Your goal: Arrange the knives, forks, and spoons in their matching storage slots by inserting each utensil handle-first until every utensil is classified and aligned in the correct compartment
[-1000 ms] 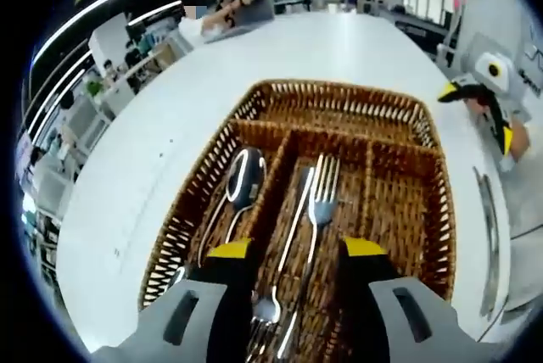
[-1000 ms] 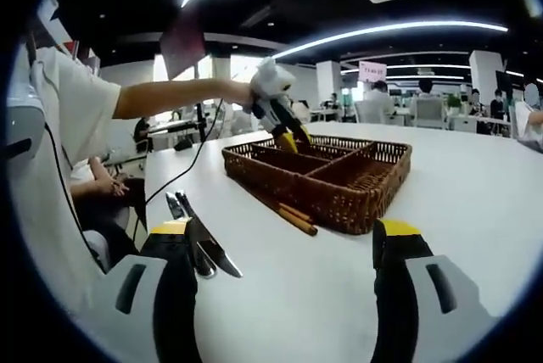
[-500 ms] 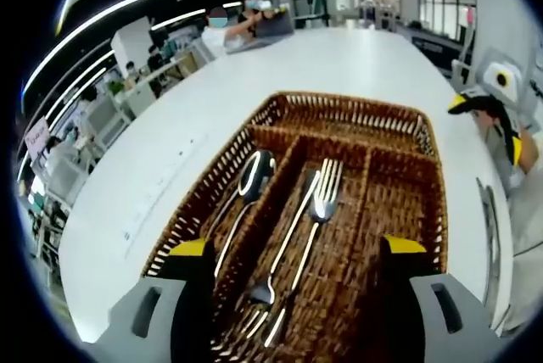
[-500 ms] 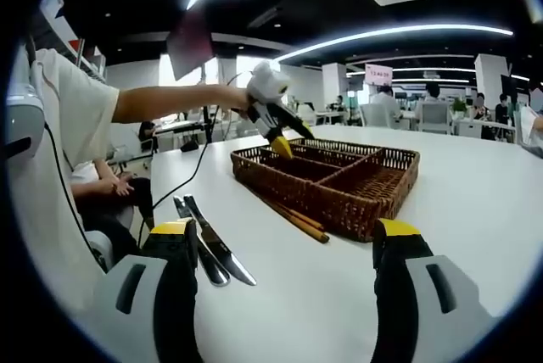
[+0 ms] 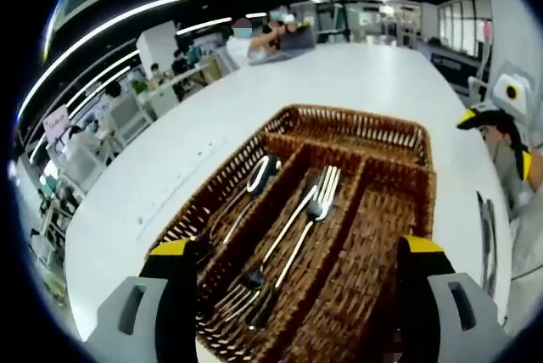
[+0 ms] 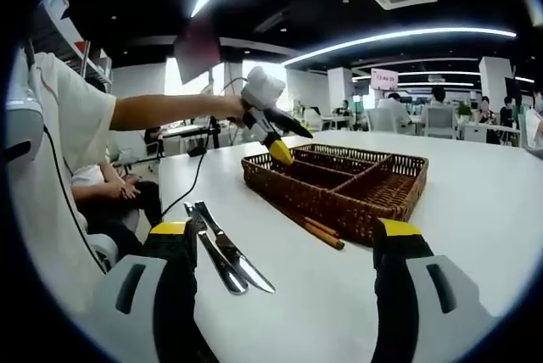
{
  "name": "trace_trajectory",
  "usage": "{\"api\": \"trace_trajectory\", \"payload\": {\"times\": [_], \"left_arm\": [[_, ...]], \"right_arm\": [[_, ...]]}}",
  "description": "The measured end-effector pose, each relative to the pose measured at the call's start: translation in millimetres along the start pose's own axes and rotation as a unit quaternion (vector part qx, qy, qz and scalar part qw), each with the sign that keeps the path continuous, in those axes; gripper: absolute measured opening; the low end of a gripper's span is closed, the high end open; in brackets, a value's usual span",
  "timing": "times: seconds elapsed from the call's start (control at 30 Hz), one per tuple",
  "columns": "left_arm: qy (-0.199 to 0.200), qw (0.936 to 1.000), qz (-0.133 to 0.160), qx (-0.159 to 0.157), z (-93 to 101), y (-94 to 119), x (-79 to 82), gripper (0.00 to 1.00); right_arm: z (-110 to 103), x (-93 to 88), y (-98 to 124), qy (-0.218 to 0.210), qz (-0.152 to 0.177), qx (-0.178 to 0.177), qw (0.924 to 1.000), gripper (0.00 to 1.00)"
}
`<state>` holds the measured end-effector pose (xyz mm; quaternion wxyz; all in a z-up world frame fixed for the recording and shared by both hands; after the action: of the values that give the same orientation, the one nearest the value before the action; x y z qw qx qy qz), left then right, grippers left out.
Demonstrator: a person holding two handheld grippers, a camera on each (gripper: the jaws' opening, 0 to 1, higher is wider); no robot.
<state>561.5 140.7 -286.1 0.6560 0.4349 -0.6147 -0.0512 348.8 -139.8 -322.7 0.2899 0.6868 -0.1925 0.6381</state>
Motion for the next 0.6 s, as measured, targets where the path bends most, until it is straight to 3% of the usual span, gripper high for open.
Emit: {"api": "trace_trajectory", "payload": {"times": [0.17,0.5,0.6], "left_arm": [[0.004,0.9998,0.007,0.017,4.8,6.8,-3.3,1.0],[0.057,0.9938,0.081,0.051,18.2,20.0,-9.4,1.0],[0.067,0.9926,0.093,0.041,27.2,22.9,-14.7,1.0]], "right_arm": [[-4.3,2.3,-0.1,0.003,0.002,0.006,1.0,0.89],[-8.0,0.6,1.6,0.008,-0.007,-0.002,0.9999,0.91],[-8.8,0.6,2.0,0.006,-0.005,-0.005,1.0,0.93]]}}
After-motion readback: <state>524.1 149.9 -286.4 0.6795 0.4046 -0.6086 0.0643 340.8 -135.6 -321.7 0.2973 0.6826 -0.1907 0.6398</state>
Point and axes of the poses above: the point that each gripper's makers call its tool centre point, and the gripper's own axes: y roughly backward along the fingers, z roughly to its right, x roughly out of its top, the point moved 8 cm from there along y, roughly backward along the fingers, and after that the axes turned 2 degrees about -x, right-handed, at the moved point
